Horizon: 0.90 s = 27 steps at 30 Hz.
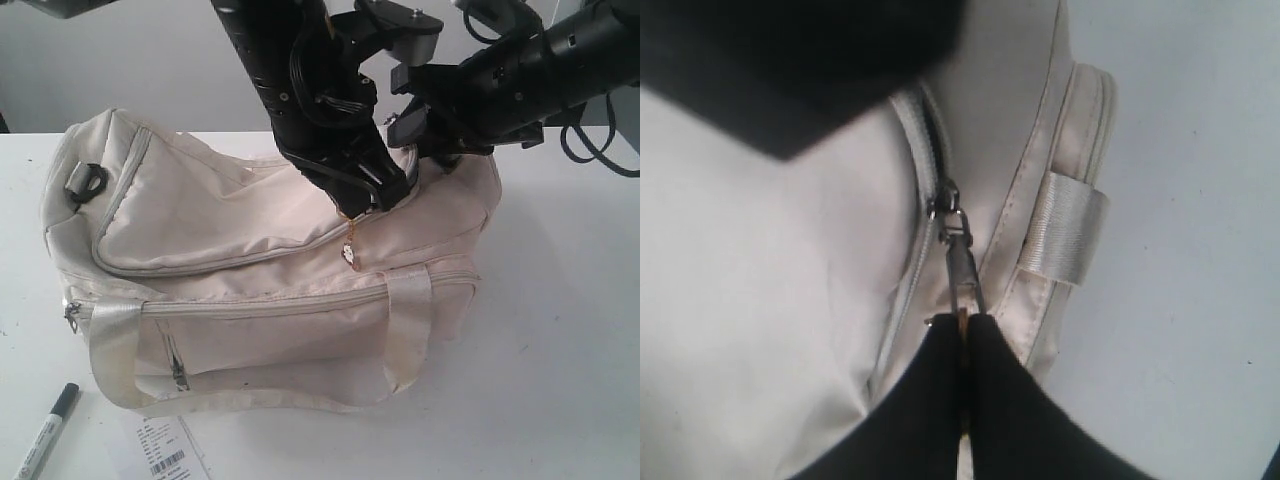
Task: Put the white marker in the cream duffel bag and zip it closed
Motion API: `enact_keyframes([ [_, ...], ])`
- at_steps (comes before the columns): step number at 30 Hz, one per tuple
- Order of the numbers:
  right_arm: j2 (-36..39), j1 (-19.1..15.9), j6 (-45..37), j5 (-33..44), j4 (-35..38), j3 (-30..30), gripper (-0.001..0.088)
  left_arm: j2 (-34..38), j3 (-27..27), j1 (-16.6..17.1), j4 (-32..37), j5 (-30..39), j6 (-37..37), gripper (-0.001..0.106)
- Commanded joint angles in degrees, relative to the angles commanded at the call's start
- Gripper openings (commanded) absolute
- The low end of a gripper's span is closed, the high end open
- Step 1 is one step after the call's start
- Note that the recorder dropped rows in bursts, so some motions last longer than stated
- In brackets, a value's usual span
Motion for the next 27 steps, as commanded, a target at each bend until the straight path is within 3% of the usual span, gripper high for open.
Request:
enact_keyframes([
  [4, 0.3, 0.0, 0.0, 0.1, 0.0, 0.0, 0.0, 0.0, 0.0, 0.0, 0.0, 0.0, -0.3, 0.0],
  [27, 0.3, 0.0, -0.3, -2.3, -0.1, 0.0, 0.0, -1.3, 0.0, 0.0, 0.3, 0.0, -1.3, 0.0],
])
